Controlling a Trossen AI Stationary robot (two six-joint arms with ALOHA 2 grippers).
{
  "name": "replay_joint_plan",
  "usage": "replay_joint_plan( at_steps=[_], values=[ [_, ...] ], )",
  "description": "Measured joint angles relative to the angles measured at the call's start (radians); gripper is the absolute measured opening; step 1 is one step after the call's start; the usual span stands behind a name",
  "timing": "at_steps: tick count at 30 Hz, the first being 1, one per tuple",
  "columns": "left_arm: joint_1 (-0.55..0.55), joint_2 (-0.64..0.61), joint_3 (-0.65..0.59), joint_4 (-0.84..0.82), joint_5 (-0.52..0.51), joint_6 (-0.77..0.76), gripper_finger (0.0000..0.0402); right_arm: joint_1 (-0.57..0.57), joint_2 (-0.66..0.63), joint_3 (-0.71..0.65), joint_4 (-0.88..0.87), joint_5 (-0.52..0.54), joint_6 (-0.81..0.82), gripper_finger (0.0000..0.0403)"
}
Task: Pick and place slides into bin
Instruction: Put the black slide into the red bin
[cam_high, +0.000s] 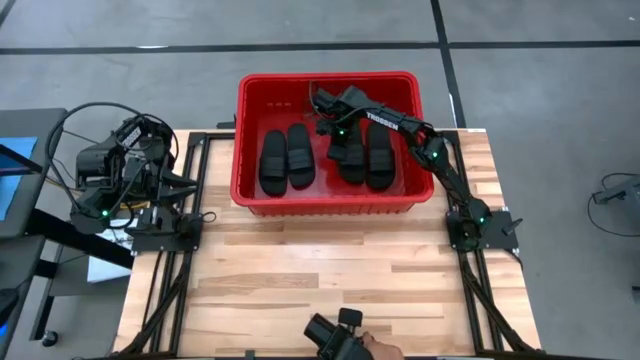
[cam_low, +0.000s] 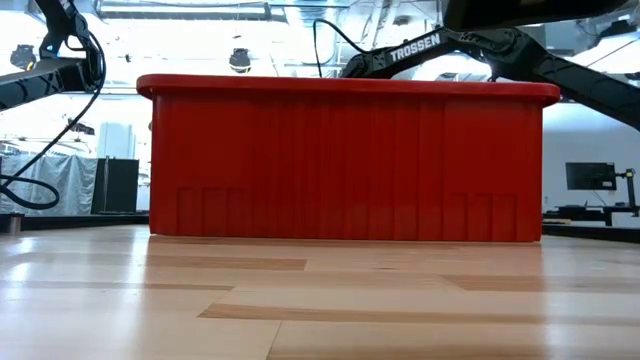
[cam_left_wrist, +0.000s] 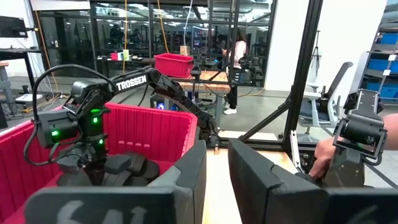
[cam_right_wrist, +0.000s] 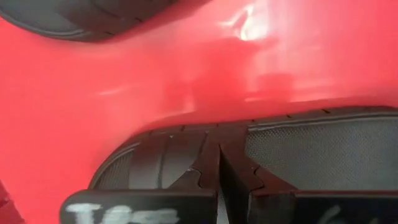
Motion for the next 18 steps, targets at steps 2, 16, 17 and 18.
replay_joint_plan(
  at_steps=[2, 16, 17, 18],
  values=[
    [0.0, 0.0, 0.0, 0.0, 0.0, 0.0, 0.0059, 0.0, 0.0, 0.0, -0.002, 0.01, 0.004, 0.0],
    [0.0, 0.0, 0.0, 0.0, 0.0, 0.0, 0.0059, 0.009, -0.007, -0.001, 0.005, 0.037, -0.017, 0.0],
    [0.0, 0.0, 0.0, 0.0, 0.0, 0.0, 0.0059, 0.012, -0.01, -0.001, 0.013, 0.04, -0.03, 0.0],
    [0.0, 0.0, 0.0, 0.0, 0.0, 0.0, 0.0059, 0.013, -0.016, -0.002, 0.023, 0.041, -0.036, 0.0]
  ],
)
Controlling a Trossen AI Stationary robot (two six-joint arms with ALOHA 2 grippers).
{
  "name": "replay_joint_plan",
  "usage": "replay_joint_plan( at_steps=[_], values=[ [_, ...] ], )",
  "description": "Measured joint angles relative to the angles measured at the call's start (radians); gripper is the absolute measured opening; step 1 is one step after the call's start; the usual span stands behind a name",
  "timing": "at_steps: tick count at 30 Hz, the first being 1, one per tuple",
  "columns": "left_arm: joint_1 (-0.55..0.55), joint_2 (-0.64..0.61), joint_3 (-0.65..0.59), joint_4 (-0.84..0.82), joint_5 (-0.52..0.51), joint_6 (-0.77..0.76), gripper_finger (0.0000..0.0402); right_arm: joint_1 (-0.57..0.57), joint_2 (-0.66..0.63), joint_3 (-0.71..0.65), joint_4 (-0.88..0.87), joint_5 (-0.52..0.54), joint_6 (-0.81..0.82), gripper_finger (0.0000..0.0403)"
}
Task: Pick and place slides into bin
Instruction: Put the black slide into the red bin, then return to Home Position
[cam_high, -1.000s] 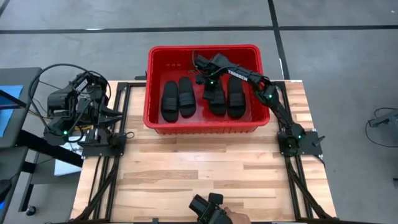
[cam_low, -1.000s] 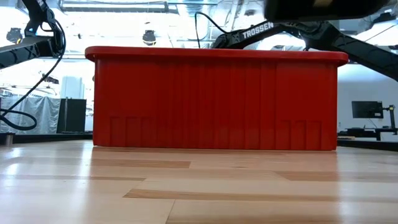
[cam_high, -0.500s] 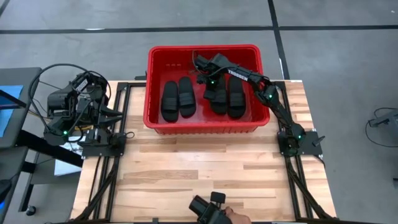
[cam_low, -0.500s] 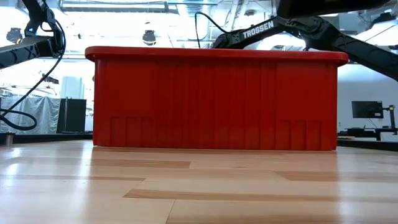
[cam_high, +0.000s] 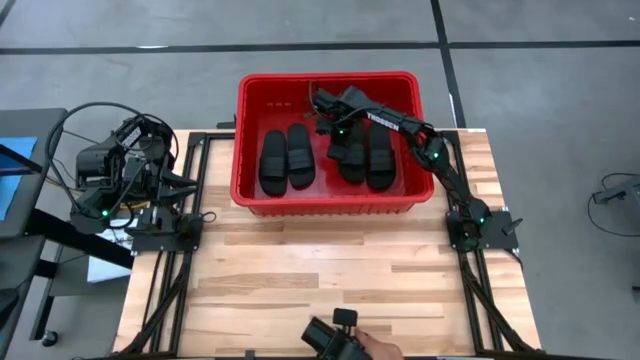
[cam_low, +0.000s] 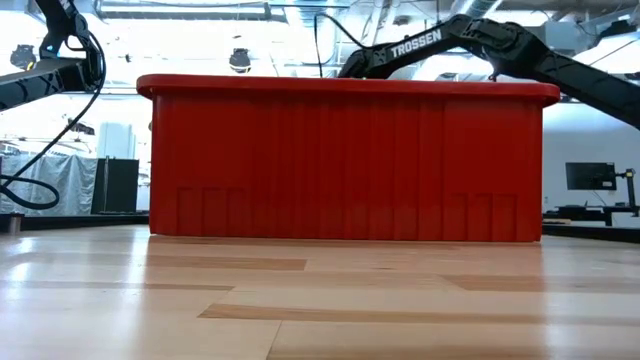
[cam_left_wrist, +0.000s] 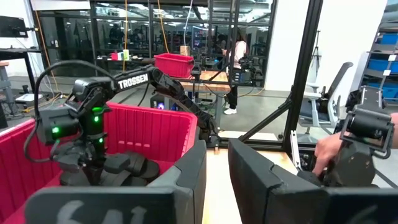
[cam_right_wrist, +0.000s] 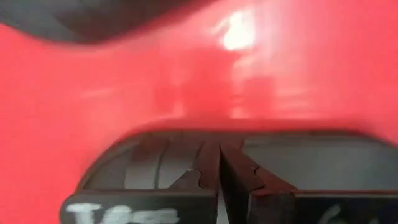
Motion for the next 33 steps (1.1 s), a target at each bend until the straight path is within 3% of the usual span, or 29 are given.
replay_joint_plan(
  at_steps=[11, 17, 22, 28, 33],
  values=[
    [0.0, 0.0, 0.0, 0.0, -0.001, 0.0, 0.0059, 0.009, -0.152, 0.019, 0.186, -0.049, 0.017, 0.0],
    [0.0, 0.0, 0.0, 0.0, -0.002, 0.008, 0.0059, 0.001, -0.366, 0.022, 0.432, -0.241, 0.174, 0.0],
    [0.021, 0.004, 0.022, -0.004, -0.003, 0.074, 0.0059, -0.027, -0.564, 0.024, 0.611, -0.324, 0.329, 0.0],
    [0.102, 0.001, 0.145, -0.006, -0.007, 0.232, 0.0059, -0.027, -0.777, -0.001, 0.655, -0.352, 0.365, 0.0],
    [0.153, 0.001, 0.235, -0.012, -0.006, 0.33, 0.0059, 0.016, -0.952, -0.15, 0.68, -0.454, 0.373, 0.0]
  ],
)
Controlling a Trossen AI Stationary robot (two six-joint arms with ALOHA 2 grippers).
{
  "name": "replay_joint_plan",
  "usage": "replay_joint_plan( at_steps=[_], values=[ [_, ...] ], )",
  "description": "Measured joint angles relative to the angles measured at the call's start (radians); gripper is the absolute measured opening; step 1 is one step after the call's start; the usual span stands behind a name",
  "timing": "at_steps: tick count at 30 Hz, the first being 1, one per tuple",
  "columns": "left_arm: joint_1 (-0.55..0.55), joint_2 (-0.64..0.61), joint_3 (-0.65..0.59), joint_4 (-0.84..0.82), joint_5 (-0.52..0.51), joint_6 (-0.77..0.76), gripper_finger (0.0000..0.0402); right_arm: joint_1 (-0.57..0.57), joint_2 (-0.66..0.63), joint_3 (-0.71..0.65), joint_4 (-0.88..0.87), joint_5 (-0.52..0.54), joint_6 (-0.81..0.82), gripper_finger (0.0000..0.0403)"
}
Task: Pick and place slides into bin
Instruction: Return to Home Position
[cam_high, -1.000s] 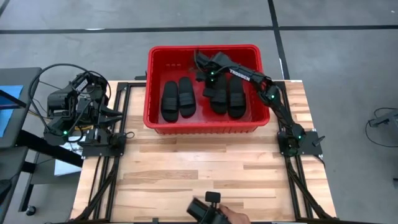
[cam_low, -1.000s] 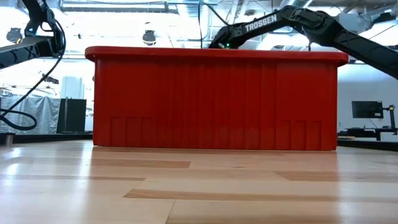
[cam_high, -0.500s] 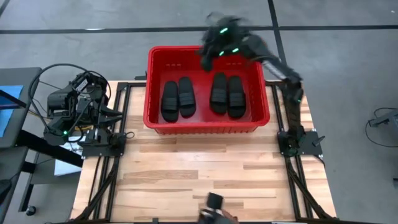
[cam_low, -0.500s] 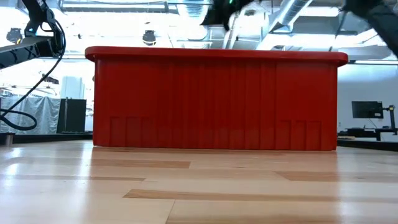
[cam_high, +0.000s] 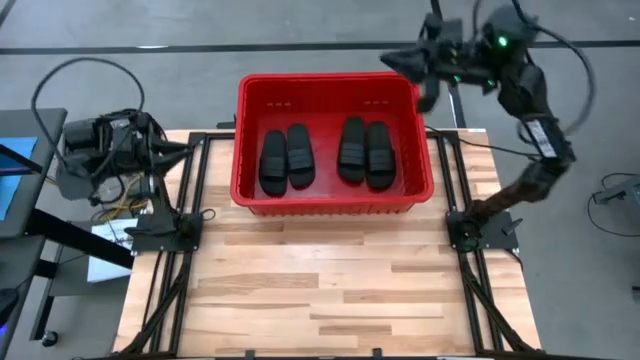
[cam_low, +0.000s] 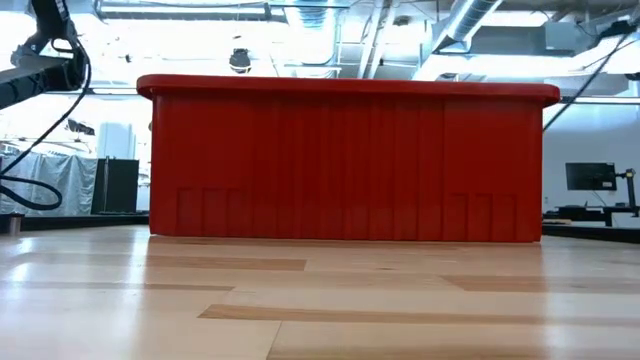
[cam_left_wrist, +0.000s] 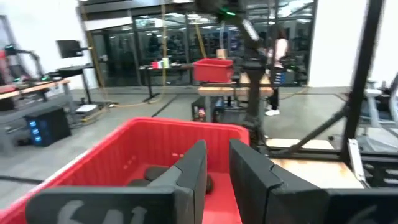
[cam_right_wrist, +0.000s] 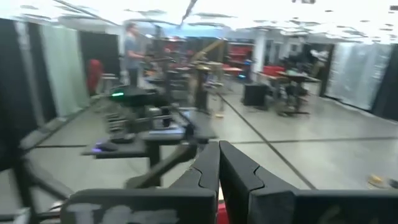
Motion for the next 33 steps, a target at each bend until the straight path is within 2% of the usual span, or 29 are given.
replay_joint_plan(
  at_steps=[5, 8, 12, 17, 21, 25, 30, 33],
  values=[
    [0.127, 0.0, 0.053, -0.006, 0.0, -0.013, 0.0052, 0.097, -0.194, -0.305, 0.199, 0.038, 0.047, 0.0],
    [0.232, 0.0, 0.056, 0.004, 0.001, -0.062, 0.003, 0.148, -0.31, -0.515, 0.387, 0.084, 0.096, 0.0],
    [0.383, 0.018, 0.041, 0.027, 0.0, -0.108, 0.0004, 0.218, -0.447, -0.756, 0.596, 0.09, 0.168, 0.0],
    [0.492, 0.096, 0.007, 0.054, 0.001, -0.106, 0.0014, 0.317, -0.562, -0.966, 0.674, 0.106, 0.177, 0.0],
    [0.495, 0.156, -0.066, 0.04, 0.002, -0.208, 0.0014, 0.394, -0.632, -1.087, 0.666, 0.106, 0.16, 0.0],
    [0.452, 0.164, -0.199, -0.015, 0.004, -0.437, 0.0009, 0.468, -0.704, -1.208, 0.675, 0.106, 0.132, 0.0],
    [0.319, 0.156, -0.353, -0.043, 0.006, -0.602, 0.0002, 0.553, -0.789, -1.352, 0.749, 0.12, 0.131, 0.0],
    [0.218, 0.149, -0.394, -0.043, 0.006, -0.618, 0.0001, 0.603, -0.852, -1.425, 0.778, 0.214, 0.13, 0.0]
  ],
)
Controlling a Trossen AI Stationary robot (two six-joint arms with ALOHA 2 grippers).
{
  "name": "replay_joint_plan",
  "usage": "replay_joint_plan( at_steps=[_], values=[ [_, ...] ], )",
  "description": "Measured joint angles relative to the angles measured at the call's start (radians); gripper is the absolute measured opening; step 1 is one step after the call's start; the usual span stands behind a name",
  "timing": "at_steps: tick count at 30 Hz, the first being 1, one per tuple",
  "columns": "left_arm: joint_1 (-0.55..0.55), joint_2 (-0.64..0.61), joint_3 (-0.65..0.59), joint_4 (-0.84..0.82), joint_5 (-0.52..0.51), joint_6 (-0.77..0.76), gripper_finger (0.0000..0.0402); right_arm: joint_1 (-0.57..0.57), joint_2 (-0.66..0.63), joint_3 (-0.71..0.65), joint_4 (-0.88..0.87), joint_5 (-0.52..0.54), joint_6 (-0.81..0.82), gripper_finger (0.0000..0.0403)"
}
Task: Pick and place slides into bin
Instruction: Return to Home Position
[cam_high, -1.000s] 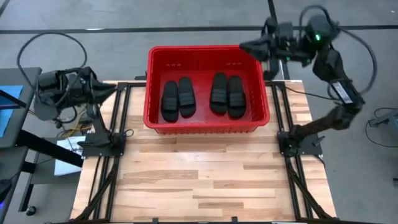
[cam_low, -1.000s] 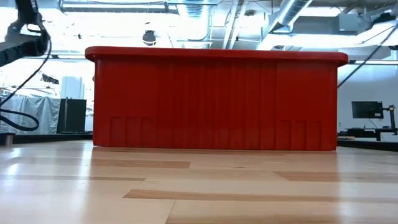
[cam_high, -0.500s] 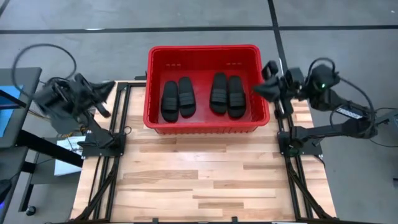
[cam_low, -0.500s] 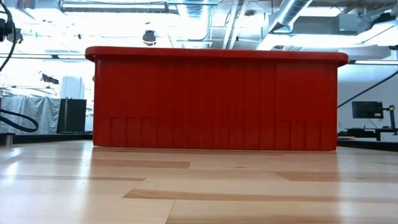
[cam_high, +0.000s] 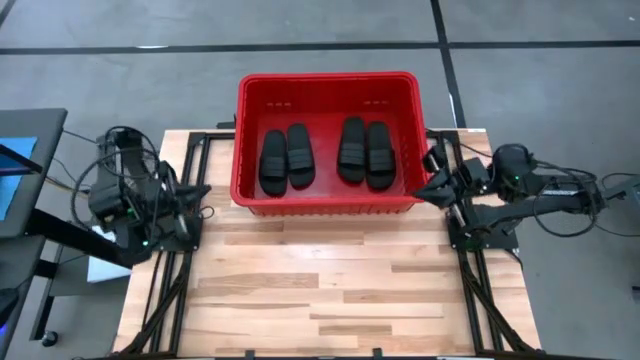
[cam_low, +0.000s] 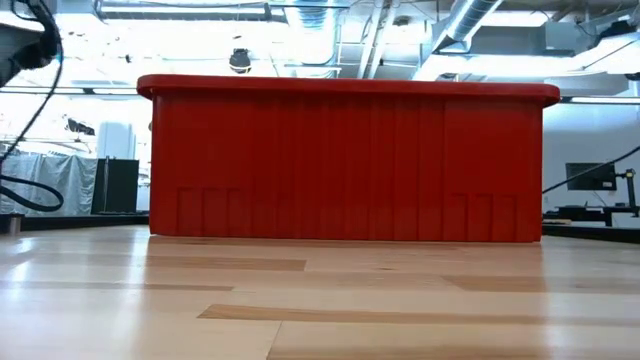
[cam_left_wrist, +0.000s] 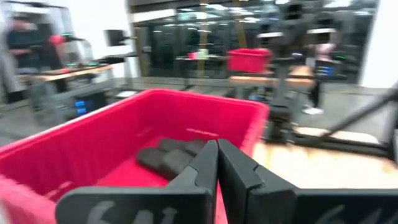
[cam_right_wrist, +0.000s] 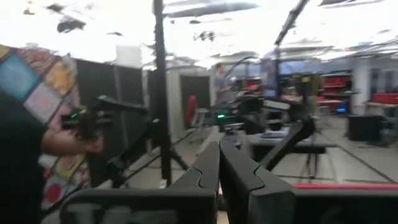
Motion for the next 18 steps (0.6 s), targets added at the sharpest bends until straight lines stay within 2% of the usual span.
replay_joint_plan(
  at_steps=[3, 7, 10, 14, 16, 18],
  values=[
    [-0.088, -0.005, 0.018, -0.004, 0.0, 0.007, 0.0, 0.048, -0.059, -0.053, 0.023, 0.112, 0.02, 0.0],
    [-0.174, -0.002, 0.126, 0.014, -0.005, 0.099, 0.0, 0.098, -0.104, -0.111, 0.048, 0.157, 0.052, 0.0],
    [-0.226, 0.025, 0.218, 0.119, -0.007, 0.299, 0.0, 0.126, -0.111, -0.138, 0.076, 0.157, 0.07, 0.0],
    [-0.268, 0.088, 0.345, 0.312, -0.007, 0.681, 0.0, 0.139, -0.112, -0.142, 0.071, 0.151, 0.07, 0.0],
    [-0.276, 0.11, 0.395, 0.342, -0.006, 0.794, 0.0, 0.139, -0.112, -0.142, 0.07, 0.149, 0.056, 0.0],
    [-0.288, 0.121, 0.434, 0.343, -0.006, 0.829, 0.0, 0.138, -0.112, -0.142, 0.069, 0.125, 0.046, 0.0]
  ],
)
